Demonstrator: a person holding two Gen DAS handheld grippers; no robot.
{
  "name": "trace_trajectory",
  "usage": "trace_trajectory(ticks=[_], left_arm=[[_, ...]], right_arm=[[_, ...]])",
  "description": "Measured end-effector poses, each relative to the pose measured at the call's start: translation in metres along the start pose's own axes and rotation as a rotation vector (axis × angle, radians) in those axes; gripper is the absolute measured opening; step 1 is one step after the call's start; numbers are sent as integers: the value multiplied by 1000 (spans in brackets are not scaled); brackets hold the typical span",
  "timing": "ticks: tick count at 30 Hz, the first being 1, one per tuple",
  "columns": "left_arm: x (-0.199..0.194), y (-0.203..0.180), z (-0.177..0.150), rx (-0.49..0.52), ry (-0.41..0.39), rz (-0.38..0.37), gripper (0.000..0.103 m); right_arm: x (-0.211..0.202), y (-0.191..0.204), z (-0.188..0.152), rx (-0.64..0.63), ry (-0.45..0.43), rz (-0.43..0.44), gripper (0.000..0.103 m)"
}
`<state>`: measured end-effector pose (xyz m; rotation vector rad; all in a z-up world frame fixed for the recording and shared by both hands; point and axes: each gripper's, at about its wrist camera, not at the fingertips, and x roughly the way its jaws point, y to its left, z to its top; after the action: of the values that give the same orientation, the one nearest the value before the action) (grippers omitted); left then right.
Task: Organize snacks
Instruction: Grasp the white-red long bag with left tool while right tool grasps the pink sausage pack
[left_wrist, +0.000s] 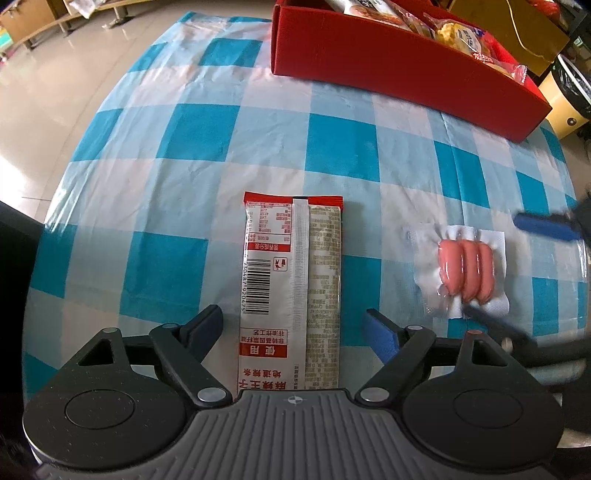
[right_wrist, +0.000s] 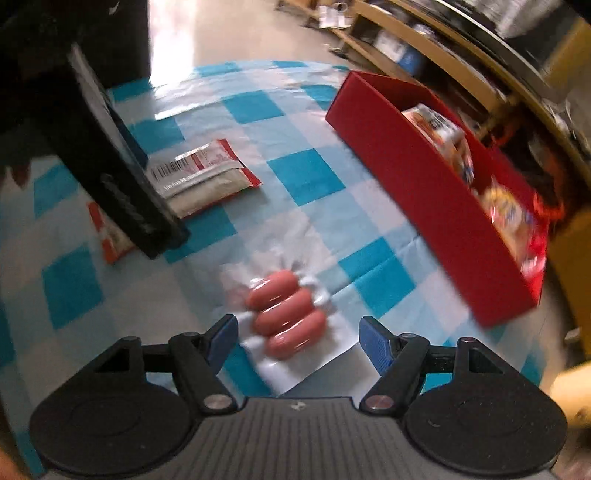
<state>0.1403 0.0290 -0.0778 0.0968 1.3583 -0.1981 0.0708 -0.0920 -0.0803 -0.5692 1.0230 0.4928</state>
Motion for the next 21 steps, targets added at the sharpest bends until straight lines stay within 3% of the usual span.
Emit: trace_trajectory(ticks=[5,11,14,18,20,21], left_arm=[[1,-1,1,14,9,-7,89],[0,7,2,-1,10,-39,89],[1,5,2,7,9,-30,90],[3,-3,-1,44,3,0,91],[4,-6,-3,69,-9,15,94],[5,-6,-3,76,-16,25,95]], right_arm=[[24,-23,12,6,49,161,74],[28,-36,4,133,65,298,76],[26,-36,-1,212,43,304,78],[26,-18,0,194,38,210,80],[27,-17,-4,265,27,186,91],[28,-15,-7,286,15,189,102]])
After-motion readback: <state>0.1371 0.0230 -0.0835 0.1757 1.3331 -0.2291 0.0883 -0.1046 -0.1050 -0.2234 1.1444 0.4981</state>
